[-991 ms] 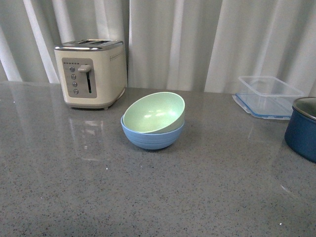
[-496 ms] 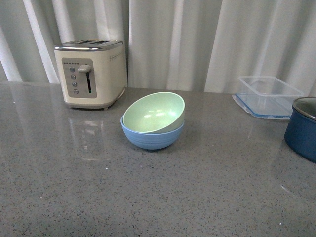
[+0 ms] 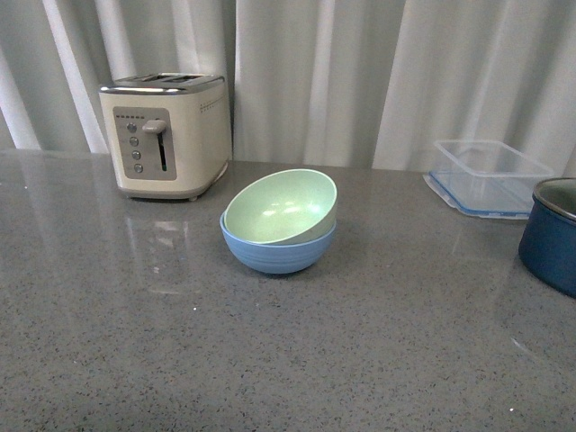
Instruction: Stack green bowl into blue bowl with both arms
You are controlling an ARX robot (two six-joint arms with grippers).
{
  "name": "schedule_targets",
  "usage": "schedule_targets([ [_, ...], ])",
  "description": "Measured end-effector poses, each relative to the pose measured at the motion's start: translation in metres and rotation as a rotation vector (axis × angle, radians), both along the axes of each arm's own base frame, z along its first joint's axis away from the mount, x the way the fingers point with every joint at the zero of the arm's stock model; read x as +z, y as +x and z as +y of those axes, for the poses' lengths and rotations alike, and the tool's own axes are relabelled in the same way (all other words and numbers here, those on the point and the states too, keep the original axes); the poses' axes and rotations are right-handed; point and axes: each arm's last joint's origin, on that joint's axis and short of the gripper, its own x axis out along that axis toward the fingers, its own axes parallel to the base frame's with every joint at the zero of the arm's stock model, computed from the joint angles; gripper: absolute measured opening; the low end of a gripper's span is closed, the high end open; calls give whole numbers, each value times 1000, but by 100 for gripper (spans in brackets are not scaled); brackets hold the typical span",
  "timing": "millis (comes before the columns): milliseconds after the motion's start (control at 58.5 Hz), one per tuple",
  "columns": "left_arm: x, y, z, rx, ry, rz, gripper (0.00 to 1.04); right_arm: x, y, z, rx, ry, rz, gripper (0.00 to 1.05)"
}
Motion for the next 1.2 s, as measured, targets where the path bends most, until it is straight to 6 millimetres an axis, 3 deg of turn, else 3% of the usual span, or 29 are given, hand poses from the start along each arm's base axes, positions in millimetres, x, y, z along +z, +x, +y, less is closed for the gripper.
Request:
schedule_targets([
  [530, 0, 0, 0, 0, 0, 0, 98, -3, -14, 0, 1, -2, 6, 2],
  [957, 0, 0, 0, 0, 0, 1, 98, -3, -14, 0, 1, -2, 6, 78],
  [1026, 0, 0, 0, 0, 0, 1, 98, -3, -14, 0, 1, -2, 6, 95],
  [1197, 0, 0, 0, 0, 0, 1, 98, -3, -14, 0, 1, -1, 6, 95],
])
